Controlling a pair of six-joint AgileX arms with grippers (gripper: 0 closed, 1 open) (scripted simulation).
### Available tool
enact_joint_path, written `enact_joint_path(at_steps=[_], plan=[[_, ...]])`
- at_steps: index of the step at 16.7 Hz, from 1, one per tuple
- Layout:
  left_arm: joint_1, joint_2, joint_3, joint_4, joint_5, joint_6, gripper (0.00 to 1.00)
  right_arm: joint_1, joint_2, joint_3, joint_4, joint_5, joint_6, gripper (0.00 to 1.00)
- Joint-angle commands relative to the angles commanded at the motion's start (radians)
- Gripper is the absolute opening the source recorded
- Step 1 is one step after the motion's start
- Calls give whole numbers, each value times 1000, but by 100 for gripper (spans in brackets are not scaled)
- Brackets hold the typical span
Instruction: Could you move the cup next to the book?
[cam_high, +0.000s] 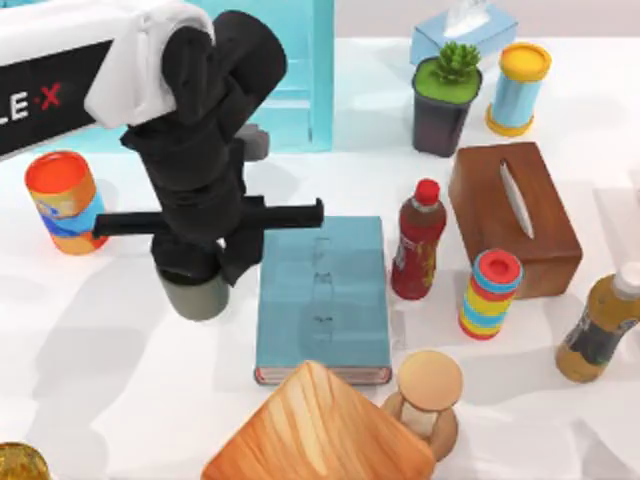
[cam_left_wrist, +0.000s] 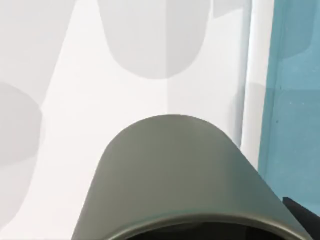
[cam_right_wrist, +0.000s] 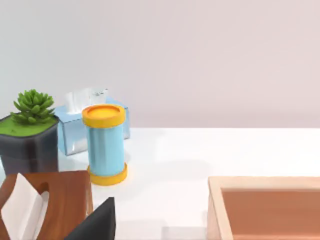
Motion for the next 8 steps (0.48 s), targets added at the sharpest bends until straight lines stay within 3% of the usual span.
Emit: enact_joint_path(at_steps=[7,8], plan=[[6,10,-82,87,-3,6,0,0,0,0,0,0,0,100],[6,10,-82,87,-3,6,8,0,0,0,0,0,0,100]])
